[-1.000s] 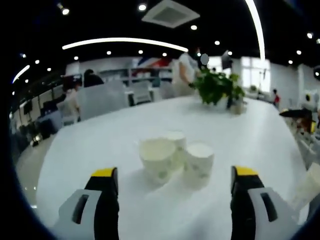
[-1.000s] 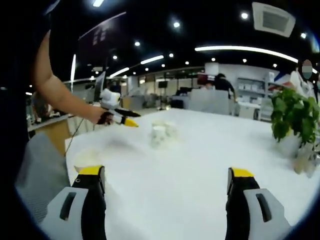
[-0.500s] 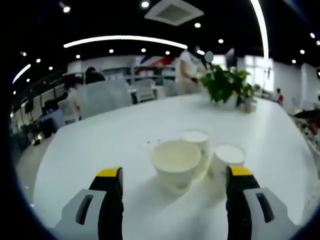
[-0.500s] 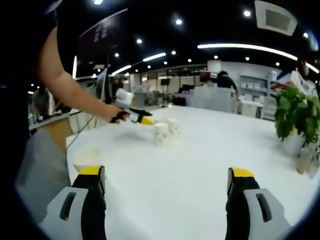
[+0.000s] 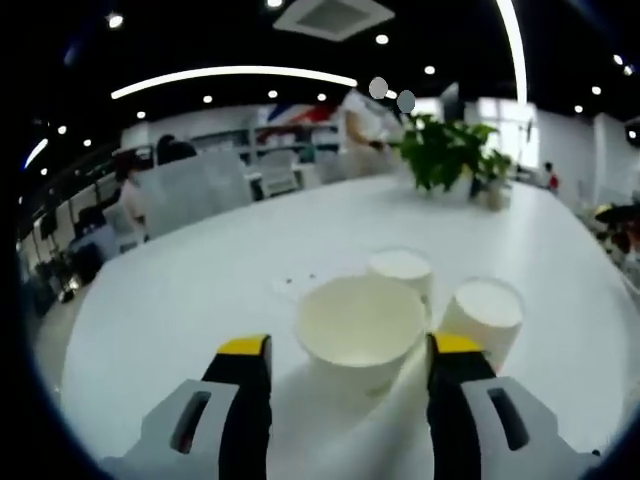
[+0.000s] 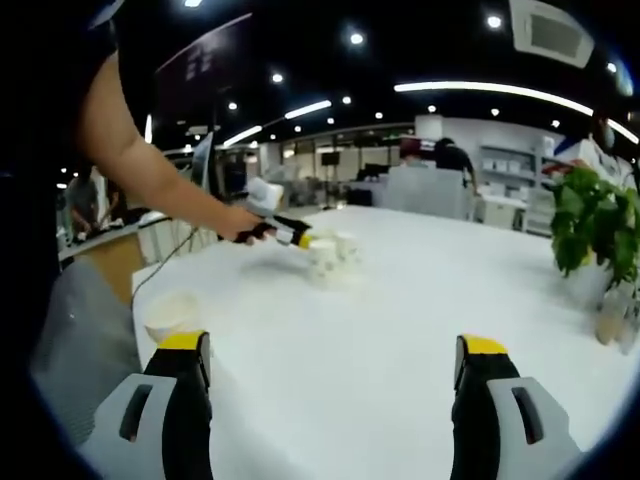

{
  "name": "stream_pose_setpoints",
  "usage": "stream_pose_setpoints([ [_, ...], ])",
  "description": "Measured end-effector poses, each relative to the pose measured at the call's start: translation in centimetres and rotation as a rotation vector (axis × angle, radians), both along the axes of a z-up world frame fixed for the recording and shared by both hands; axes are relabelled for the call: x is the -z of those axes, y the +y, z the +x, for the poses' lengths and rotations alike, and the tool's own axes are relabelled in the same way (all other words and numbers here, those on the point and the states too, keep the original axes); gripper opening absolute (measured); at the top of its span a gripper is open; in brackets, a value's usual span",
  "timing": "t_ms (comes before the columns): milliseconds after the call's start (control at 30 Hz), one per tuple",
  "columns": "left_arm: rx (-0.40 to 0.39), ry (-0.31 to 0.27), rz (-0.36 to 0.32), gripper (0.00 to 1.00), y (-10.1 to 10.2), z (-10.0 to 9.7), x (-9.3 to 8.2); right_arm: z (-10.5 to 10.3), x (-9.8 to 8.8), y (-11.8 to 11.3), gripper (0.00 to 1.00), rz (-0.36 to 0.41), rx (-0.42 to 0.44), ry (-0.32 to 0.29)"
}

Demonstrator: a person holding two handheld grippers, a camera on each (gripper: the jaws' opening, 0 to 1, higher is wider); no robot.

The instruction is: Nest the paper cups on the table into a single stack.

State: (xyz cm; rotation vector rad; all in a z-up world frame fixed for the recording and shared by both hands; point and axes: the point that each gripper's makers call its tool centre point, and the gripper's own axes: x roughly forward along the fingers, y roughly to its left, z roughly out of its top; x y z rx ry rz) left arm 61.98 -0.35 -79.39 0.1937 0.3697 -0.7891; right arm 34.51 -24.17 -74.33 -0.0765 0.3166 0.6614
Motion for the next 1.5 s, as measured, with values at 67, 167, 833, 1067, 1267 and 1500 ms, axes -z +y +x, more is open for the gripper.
stream_pose_setpoints([
  [67,0.008,0.006,-0.001,0.56,-0.2,0.1,0.1,0.2,0.2,-0.1,1.0,0.0,0.006,0.004],
  [167,0.002,0.008,-0.002,0.47,0.0,0.3,0.0,0.3,0.2,-0.1,1.0,0.008,0.01,0.011],
  [833,-0.013,0.023,-0.037,0.39,0.8,0.4,-1.3,0.7,0.1,0.5,1.0,-0.013,-0.031,0.008],
  [1067,-0.011,-0.001,-0.043,0.39,1.0,0.9,-4.1,0.7,0.3,0.5,1.0,-0.009,-0.029,0.024],
  [1267,-0.026,-0.022,-0.062,0.39,2.1,1.9,-7.4,0.8,0.2,0.5,1.0,-0.02,-0.033,0.017],
  [1500,-0.02,-0.053,-0.091,0.39,2.7,2.9,-11.1,1.0,-0.3,0.7,1.0,-0.014,-0.036,0.006],
])
